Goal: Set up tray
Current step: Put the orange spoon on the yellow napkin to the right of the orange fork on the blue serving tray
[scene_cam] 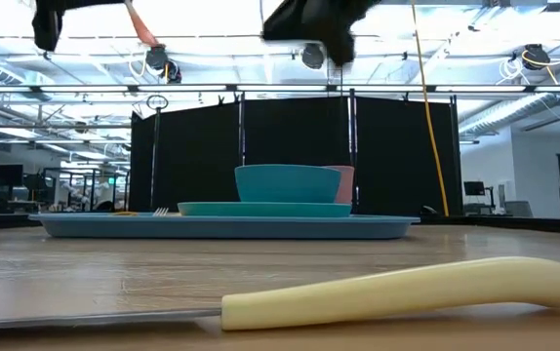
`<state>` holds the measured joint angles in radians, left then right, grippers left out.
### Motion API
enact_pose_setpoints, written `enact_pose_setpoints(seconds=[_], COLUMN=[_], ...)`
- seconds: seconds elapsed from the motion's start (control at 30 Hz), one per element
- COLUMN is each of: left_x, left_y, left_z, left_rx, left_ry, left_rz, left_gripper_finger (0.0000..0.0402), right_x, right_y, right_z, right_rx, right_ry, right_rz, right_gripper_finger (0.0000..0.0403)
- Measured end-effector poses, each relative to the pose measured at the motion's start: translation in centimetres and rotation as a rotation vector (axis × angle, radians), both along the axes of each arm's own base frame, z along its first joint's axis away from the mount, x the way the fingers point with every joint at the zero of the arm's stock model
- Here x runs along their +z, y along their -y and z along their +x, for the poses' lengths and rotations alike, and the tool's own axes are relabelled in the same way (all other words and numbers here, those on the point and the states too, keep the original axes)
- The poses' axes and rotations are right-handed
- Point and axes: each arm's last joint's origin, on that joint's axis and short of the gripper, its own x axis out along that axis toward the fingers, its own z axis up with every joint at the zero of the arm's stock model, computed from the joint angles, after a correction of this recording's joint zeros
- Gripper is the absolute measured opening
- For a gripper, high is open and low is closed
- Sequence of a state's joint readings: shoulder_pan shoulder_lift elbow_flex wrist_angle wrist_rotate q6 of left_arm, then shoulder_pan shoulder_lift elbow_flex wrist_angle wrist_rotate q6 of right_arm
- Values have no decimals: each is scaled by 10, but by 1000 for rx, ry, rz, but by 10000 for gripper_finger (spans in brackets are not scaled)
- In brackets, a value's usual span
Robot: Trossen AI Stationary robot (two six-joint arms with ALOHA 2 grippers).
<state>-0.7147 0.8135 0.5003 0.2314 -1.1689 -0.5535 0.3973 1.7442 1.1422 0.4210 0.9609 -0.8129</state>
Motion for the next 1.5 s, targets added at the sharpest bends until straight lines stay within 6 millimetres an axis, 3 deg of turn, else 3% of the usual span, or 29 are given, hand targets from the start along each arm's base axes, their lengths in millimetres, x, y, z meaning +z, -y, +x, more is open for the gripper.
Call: enact_pose_setpoints(seconds=[0.17,0.33,0.63,1.0,1.5], left_x=[-13,-30,-49,-45,-37], left_y=[-2,-5,-8,-15,-19], left_z=[9,24,54,79,120], left_rx=[-143,-289,-528,-631,-716], left_ry=[-74,-192,-305,-315,-366], left_rz=[-72,-148,-199,-190,-138], left_gripper_finger=[5,5,5,5,5], right_x=[38,63,64,47,48], right_y=[20,47,89,103,105], right_z=[-31,-42,-30,-9,-9], right_rx=[257,492,634,630,610], right_ry=[85,115,109,163,181], right_rz=[381,777,1092,1132,1151], right_gripper_finger=[78,71,116,215,223])
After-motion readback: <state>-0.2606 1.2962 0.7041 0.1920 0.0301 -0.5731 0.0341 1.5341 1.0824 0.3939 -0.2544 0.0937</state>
